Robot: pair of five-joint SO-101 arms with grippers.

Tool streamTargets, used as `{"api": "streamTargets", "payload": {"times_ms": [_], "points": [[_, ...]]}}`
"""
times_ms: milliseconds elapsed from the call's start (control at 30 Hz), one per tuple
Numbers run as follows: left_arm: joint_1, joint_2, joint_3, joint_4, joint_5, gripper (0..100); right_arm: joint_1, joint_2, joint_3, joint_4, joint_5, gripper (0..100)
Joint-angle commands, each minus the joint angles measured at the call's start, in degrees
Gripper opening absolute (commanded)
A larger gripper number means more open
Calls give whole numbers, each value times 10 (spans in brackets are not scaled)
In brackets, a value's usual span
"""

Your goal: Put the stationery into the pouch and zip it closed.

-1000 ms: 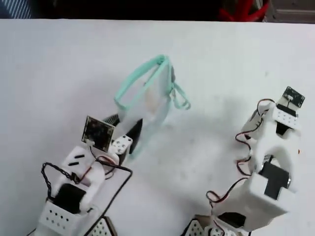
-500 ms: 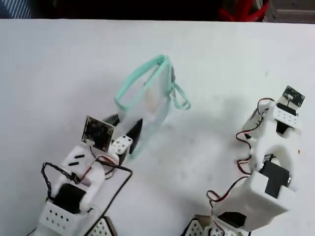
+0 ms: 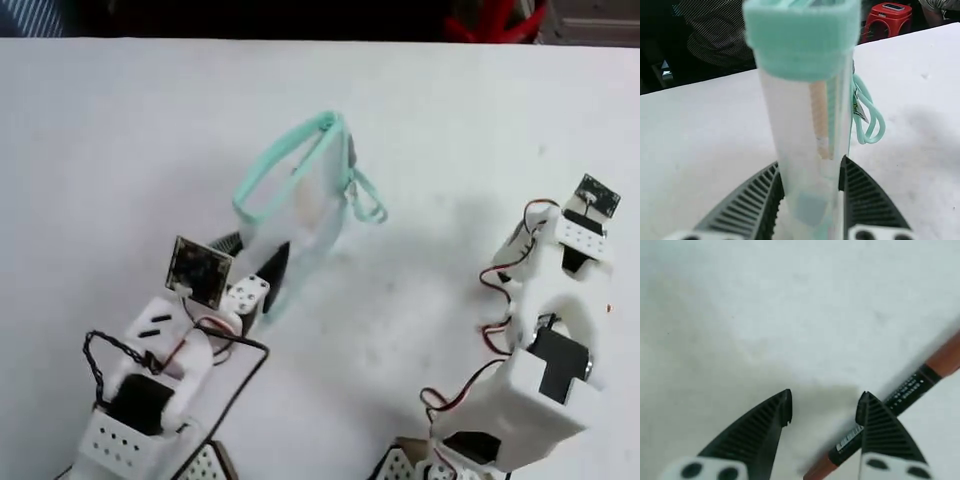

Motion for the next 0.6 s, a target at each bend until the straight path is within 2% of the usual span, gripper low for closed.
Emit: {"api": "streamTargets", "payload": {"times_ms": [0,367,567], "points": [[5,-7,-12,-17,4,165,4,-1,-25,2,-8,214],[7,-7,-12,-15,4,165,18,0,-63,5,-13,214],[7,-7,-12,-16,4,165,95,0,-122,95,-70,214]]}}
